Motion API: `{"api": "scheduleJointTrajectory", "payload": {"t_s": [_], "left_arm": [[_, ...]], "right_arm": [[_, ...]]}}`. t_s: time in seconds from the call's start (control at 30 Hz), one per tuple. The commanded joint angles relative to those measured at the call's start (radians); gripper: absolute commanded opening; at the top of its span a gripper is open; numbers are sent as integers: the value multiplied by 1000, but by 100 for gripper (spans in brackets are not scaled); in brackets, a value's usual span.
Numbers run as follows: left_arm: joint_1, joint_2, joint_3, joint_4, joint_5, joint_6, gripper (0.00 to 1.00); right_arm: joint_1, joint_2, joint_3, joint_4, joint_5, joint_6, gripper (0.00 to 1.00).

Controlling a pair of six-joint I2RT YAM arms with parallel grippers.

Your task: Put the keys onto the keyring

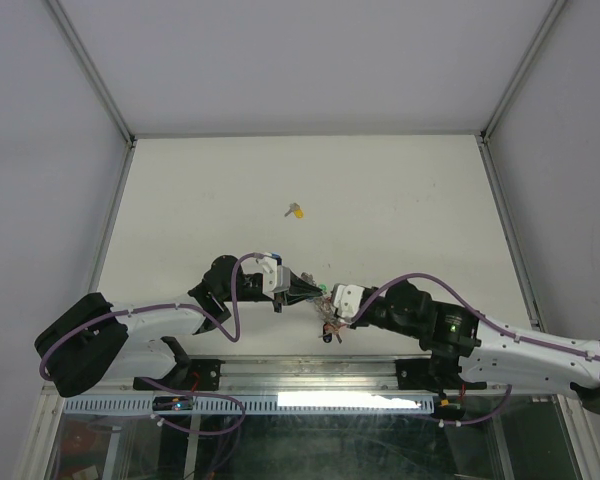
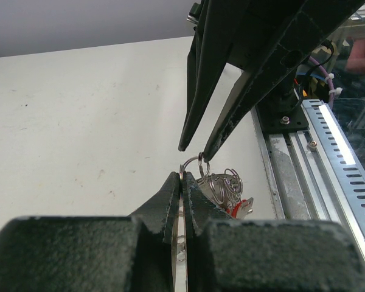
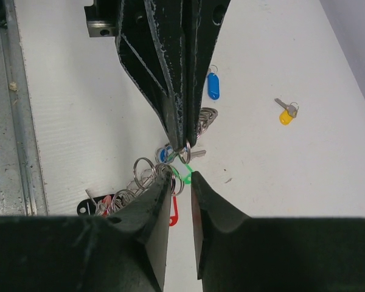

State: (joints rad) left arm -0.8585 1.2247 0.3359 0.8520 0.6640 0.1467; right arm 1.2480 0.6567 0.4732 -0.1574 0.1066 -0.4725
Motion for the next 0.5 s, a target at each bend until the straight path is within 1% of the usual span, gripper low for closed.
{"api": "scheduleJointTrajectory", "payload": {"t_s": [0.0,0.17,0.37,0.47], "left_arm": [[-7,-2,23,48,31,17,0],[-7,-4,25,45,31,21,0],[-7,0,25,47,31,21,0],[-7,-2,25,45,34,21,0]], "right_arm": [[3,-31,31,14,37,-7,22],[1,-58,43,-37,45,-20,21],[1,-72,46,-66,-31,-7,20],[1,-72,51,-93,-38,-11,19]]}}
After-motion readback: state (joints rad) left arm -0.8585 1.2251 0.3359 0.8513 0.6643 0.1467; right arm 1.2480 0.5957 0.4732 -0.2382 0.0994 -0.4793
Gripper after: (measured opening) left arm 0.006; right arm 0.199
